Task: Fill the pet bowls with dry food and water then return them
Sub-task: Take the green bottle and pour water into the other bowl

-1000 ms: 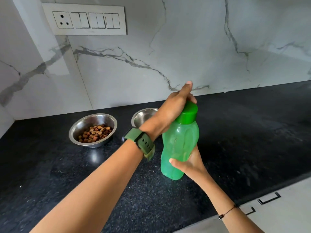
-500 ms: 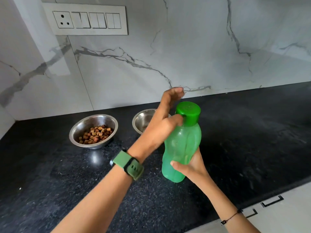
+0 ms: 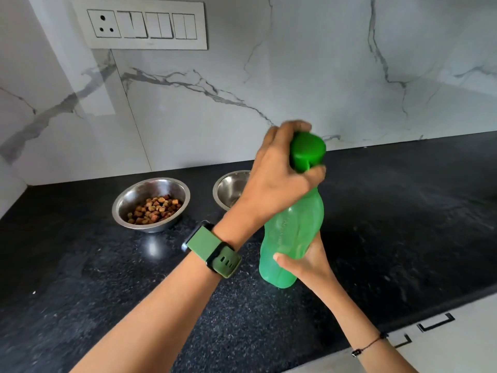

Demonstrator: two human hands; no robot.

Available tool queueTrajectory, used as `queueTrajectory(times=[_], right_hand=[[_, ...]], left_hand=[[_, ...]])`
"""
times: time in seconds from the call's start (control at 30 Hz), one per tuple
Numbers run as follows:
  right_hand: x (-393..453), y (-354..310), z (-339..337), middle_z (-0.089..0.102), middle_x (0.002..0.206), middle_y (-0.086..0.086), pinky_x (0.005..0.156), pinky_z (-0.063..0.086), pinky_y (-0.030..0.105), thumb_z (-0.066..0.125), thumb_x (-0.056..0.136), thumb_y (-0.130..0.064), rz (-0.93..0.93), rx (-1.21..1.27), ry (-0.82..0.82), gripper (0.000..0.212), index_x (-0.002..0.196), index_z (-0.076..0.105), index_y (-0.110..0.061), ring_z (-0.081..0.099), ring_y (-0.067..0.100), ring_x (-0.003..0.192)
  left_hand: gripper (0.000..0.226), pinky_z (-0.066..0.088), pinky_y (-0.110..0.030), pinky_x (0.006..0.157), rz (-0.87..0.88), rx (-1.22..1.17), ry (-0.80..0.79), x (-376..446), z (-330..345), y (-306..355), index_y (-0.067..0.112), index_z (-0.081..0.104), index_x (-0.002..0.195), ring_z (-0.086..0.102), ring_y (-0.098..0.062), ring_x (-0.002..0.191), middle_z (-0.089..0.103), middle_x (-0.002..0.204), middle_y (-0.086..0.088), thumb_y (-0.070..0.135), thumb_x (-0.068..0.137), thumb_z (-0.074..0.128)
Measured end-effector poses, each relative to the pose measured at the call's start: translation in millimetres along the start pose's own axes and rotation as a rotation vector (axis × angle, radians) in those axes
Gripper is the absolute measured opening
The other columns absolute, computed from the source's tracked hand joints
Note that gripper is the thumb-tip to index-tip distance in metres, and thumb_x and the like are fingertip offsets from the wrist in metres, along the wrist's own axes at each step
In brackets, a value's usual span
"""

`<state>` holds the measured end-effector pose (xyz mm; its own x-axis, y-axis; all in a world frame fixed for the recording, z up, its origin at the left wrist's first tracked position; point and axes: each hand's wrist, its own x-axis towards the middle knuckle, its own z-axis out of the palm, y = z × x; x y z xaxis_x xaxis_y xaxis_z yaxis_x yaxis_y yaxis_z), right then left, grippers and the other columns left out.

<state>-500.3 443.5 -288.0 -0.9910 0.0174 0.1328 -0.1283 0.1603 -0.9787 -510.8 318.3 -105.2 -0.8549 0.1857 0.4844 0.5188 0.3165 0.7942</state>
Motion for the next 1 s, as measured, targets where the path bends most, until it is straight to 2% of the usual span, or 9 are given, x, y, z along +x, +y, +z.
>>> queueTrajectory(times=[0.17, 0.23, 0.3, 0.43, 0.57, 0.73, 0.8, 0.9, 1.0], right_hand=[[3, -6, -7, 0.062, 0.117, 0.008, 0.092, 0.053, 0.042, 0.083, 0.051, -0.027, 0.009, -0.03, -0.055, 0.092, 0.131, 0.04, -0.009, 0.061, 0.021, 0.109], [6, -8, -11, 0.062, 0.118, 0.009, 0.091, 0.053, 0.042, 0.084, 0.047, -0.026, 0.025, -0.029, -0.086, 0.096, 0.131, 0.039, -0.01, 0.062, 0.021, 0.109], [6, -10, -11, 0.062, 0.117, 0.011, 0.09, 0.054, 0.039, 0.085, 0.044, -0.024, 0.037, 0.002, -0.103, 0.099, 0.131, 0.039, -0.01, 0.062, 0.022, 0.108], [6, -15, -8, 0.062, 0.113, 0.017, 0.085, 0.056, 0.038, 0.083, 0.044, -0.02, 0.027, 0.026, -0.103, 0.096, 0.128, 0.041, -0.003, 0.063, 0.025, 0.104], [4, -23, -2, 0.063, 0.111, 0.018, 0.079, 0.055, 0.027, 0.082, 0.042, -0.02, 0.005, 0.031, -0.08, 0.093, 0.124, 0.044, -0.002, 0.065, 0.021, 0.1], [4, -37, 0, 0.06, 0.114, -0.001, 0.086, 0.052, 0.03, 0.082, 0.039, -0.032, -0.022, -0.087, -0.032, 0.099, 0.128, 0.04, -0.019, 0.061, 0.012, 0.104], [5, -43, -5, 0.058, 0.113, -0.01, 0.087, 0.051, 0.032, 0.08, 0.039, -0.036, -0.026, -0.186, -0.037, 0.098, 0.127, 0.038, -0.028, 0.059, 0.009, 0.105], [7, -58, -14, 0.055, 0.111, -0.015, 0.081, 0.048, 0.025, 0.076, 0.038, -0.044, -0.035, -0.337, -0.034, 0.1, 0.129, 0.035, -0.029, 0.055, 0.005, 0.104], [13, -72, -22, 0.051, 0.104, -0.02, 0.071, 0.042, 0.015, 0.076, 0.039, -0.042, -0.039, -0.444, -0.022, 0.102, 0.131, 0.034, -0.027, 0.053, 0.001, 0.096]], left_hand=[[0.042, 0.048, -0.019, 0.076, -0.139, -0.299, 0.256, 10, -26, 11, 0.029, 0.056, 0.117, 0.059, 0.0, 0.078, 0.061, 0.088, 0.011, 0.03, 0.075, 0.063], [0.044, 0.046, -0.023, 0.095, -0.217, -0.48, 0.222, 4, -35, -12, 0.027, 0.055, 0.128, 0.057, 0.001, 0.104, 0.059, 0.105, 0.015, 0.013, 0.086, 0.058], [0.048, 0.044, -0.033, 0.103, -0.268, -0.544, 0.197, -13, -38, -42, 0.025, 0.055, 0.127, 0.051, -0.014, 0.119, 0.054, 0.116, 0.014, -0.002, 0.089, 0.049], [0.025, 0.051, -0.035, 0.086, -0.477, -0.637, 0.285, -56, -22, -102, 0.014, 0.046, 0.11, 0.057, -0.016, 0.088, 0.053, 0.101, -0.002, -0.004, 0.093, 0.045], [0.023, 0.049, -0.037, 0.084, -0.63, -0.486, 0.323, -94, 3, -143, 0.024, 0.038, 0.093, 0.055, -0.017, 0.084, 0.05, 0.094, -0.003, 0.013, 0.09, 0.058], [0.029, 0.039, -0.022, 0.096, -0.576, -0.287, 0.202, -114, 13, -166, 0.042, 0.046, 0.121, 0.045, -0.012, 0.112, 0.046, 0.12, 0.002, 0.029, 0.095, 0.05], [0.022, 0.037, -0.008, 0.083, -0.563, -0.17, 0.169, -115, 11, -172, 0.037, 0.049, 0.114, 0.042, -0.015, 0.107, 0.045, 0.108, -0.001, 0.023, 0.097, 0.047], [0.014, 0.033, -0.002, 0.075, -0.531, -0.031, 0.182, -117, 10, -179, 0.026, 0.046, 0.102, 0.042, -0.018, 0.099, 0.046, 0.106, -0.005, 0.016, 0.094, 0.052], [0.017, 0.032, -0.011, 0.075, -0.527, 0.054, 0.125, -117, 12, -184, 0.021, 0.046, 0.097, 0.047, -0.017, 0.099, 0.048, 0.11, -0.004, 0.015, 0.089, 0.06]])
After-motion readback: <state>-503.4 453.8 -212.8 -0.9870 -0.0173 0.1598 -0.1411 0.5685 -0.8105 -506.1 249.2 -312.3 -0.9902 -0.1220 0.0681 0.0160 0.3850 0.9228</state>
